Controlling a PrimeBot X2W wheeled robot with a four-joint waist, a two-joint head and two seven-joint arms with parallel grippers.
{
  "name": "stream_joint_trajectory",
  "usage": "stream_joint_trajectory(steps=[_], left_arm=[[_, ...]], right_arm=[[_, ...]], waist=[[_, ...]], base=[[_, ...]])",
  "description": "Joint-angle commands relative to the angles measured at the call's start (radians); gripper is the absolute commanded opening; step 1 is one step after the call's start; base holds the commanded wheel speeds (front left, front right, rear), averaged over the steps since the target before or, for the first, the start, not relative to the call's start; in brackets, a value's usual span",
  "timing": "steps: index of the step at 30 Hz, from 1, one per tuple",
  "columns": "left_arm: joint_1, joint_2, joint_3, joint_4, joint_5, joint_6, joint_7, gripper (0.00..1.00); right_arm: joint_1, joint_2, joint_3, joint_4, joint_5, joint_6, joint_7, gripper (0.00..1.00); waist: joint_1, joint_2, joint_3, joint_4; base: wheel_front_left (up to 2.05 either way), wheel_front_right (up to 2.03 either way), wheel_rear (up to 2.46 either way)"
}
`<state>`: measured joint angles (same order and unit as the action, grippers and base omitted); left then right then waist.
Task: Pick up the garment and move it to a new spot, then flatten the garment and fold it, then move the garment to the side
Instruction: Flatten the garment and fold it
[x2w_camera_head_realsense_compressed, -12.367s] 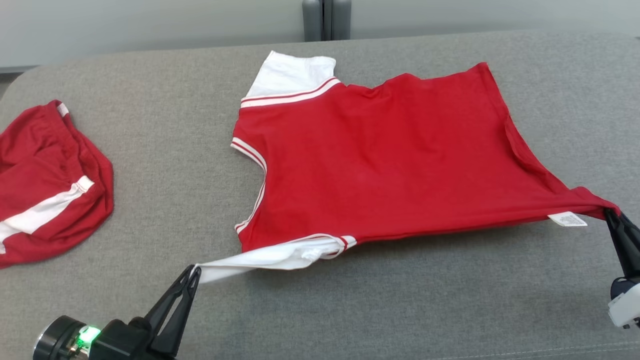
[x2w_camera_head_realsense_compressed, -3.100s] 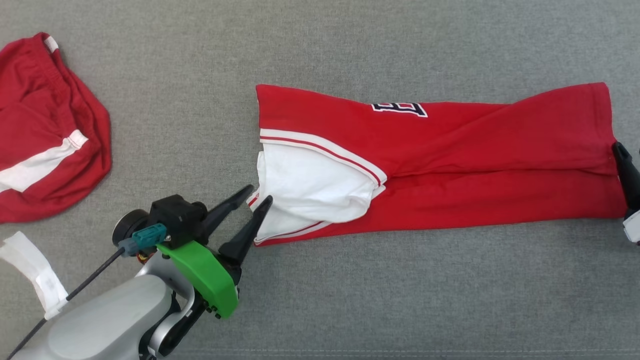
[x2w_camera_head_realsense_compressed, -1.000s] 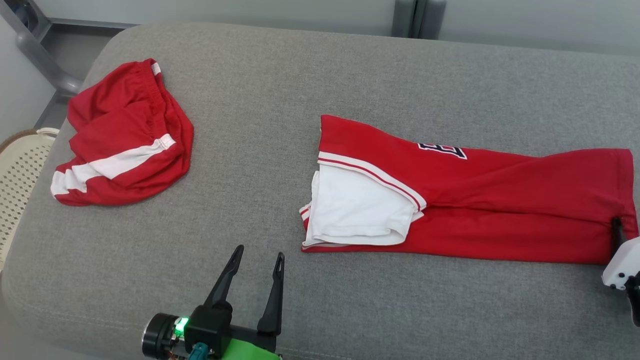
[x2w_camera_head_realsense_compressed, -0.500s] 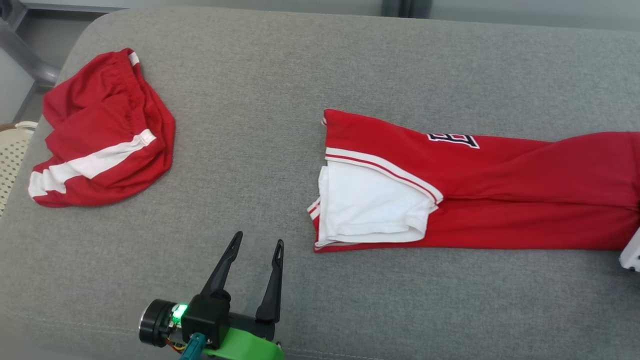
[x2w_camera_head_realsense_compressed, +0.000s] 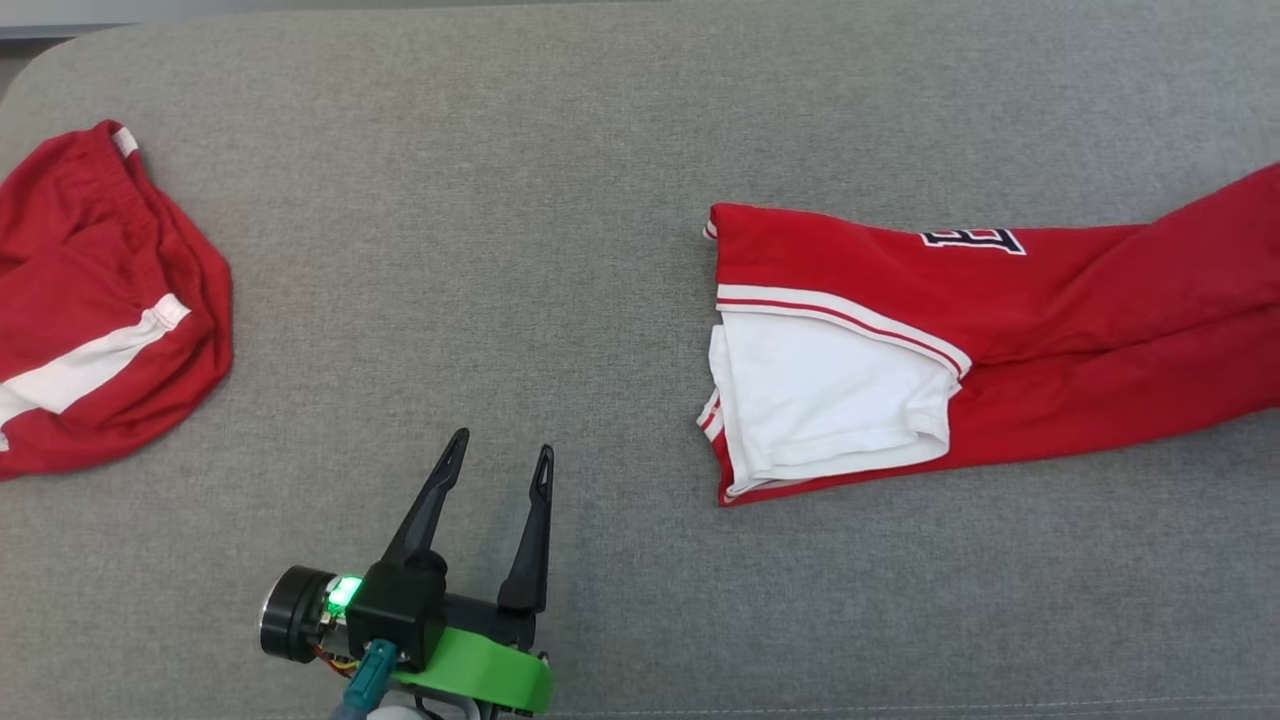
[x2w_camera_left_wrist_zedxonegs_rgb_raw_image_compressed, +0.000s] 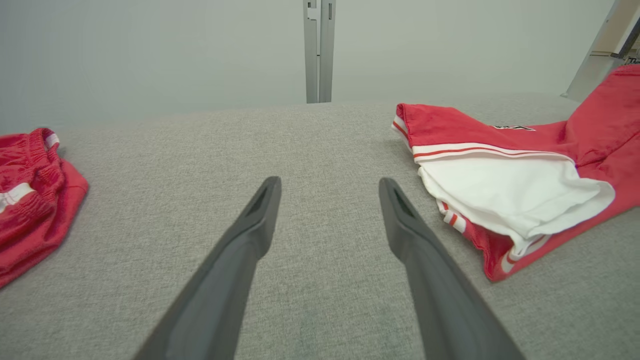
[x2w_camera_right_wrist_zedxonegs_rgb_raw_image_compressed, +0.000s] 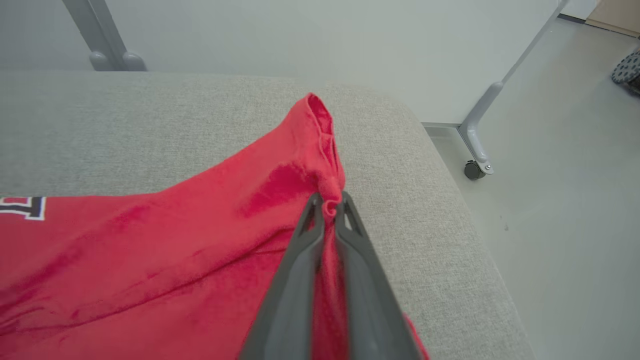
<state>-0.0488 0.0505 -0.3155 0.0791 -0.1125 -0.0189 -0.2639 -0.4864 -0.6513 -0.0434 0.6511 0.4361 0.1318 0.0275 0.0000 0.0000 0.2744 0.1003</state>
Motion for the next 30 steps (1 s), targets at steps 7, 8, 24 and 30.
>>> stream_joint_trajectory(steps=[7,8,24,30], left_arm=[[0.0,0.001,-0.013,0.016,-0.012,0.004,0.0,1.0],[0.002,0.001,-0.015,0.018,-0.015,0.005,0.0,1.0],[0.01,0.001,-0.05,0.011,-0.059,0.03,0.0,1.0],[-0.007,0.001,-0.064,0.012,-0.071,0.031,0.0,1.0]], right_arm=[[0.108,0.052,-0.001,-0.349,-0.024,-0.002,0.154,0.0],[0.123,0.062,-0.006,-0.395,-0.031,-0.002,0.173,0.0],[0.285,0.318,0.091,-0.81,-0.135,-0.002,0.354,0.0],[0.252,0.385,0.158,-0.728,-0.153,-0.002,0.321,0.0]], waist=[[0.0,0.0,-0.048,-0.008],[0.0,0.0,-0.054,-0.003],[0.0,0.0,-0.07,0.128],[0.0,0.0,-0.058,0.158]], base=[[0.0,0.0,0.0],[0.0,0.0,0.0],[0.0,0.0,0.0],[0.0,0.0,0.0]])
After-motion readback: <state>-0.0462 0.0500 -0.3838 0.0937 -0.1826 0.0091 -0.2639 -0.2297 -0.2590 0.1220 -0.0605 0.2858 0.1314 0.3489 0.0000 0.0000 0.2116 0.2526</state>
